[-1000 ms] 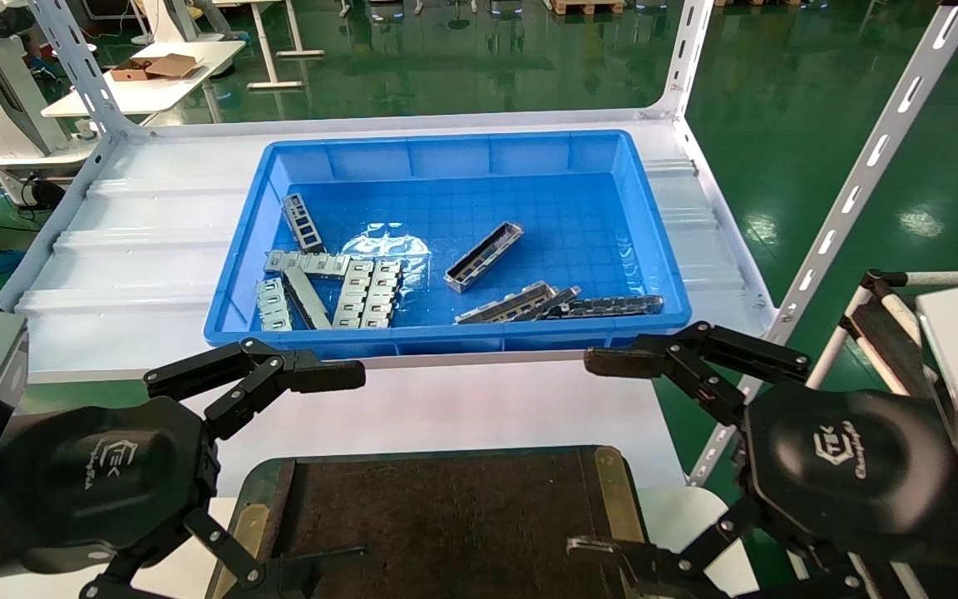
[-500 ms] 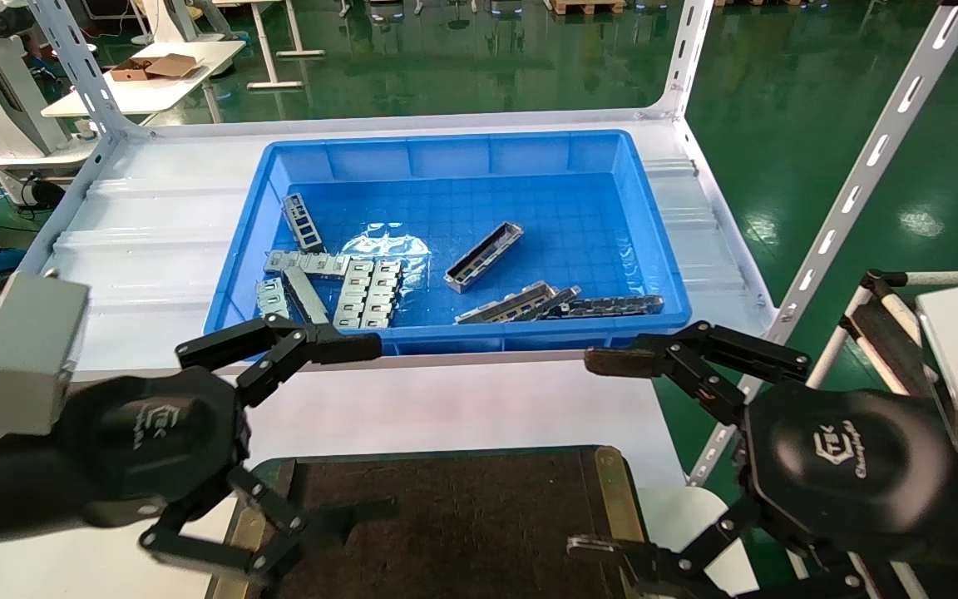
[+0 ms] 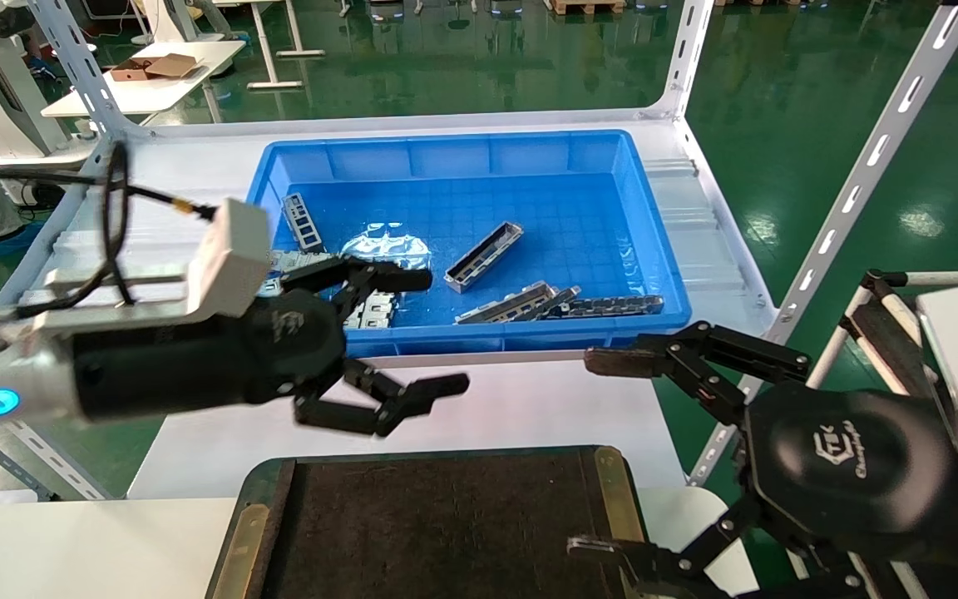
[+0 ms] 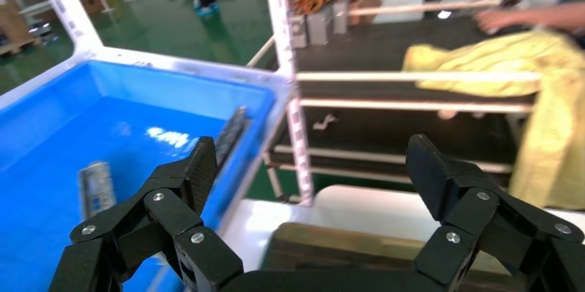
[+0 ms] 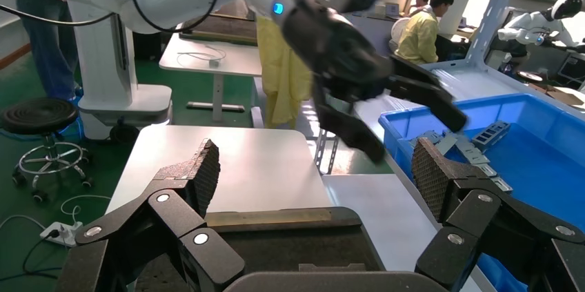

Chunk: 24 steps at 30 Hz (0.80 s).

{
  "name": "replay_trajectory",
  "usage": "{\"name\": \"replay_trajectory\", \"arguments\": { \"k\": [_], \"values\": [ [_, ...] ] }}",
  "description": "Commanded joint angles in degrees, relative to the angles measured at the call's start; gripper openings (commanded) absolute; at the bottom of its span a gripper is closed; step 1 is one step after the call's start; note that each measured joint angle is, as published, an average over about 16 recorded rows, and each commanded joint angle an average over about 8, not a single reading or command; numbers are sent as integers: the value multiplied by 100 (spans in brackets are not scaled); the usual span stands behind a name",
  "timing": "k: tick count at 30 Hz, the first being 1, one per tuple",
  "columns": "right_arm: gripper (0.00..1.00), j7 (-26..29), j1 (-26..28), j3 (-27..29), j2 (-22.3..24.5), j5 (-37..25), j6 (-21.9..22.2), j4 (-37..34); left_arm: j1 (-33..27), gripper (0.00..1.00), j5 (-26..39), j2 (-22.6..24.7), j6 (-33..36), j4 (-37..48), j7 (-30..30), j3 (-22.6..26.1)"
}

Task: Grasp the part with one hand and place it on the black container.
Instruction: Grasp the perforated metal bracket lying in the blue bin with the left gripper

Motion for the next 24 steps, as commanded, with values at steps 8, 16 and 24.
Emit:
{"name": "replay_trajectory", "arguments": {
  "k": [8,16,24],
  "values": [
    [100,-2,1,-4,2,3,2,0,-835,100,901,1021,-633,1379,162,441],
    [100,-4,2,-7,3,5,3,0,-1414,100,1398,1912,-1316,2931,693,652],
    [100,-5,2,-11,4,7,5,0,-1846,100,1580,2649,-2183,4372,1303,685]
  ]
}}
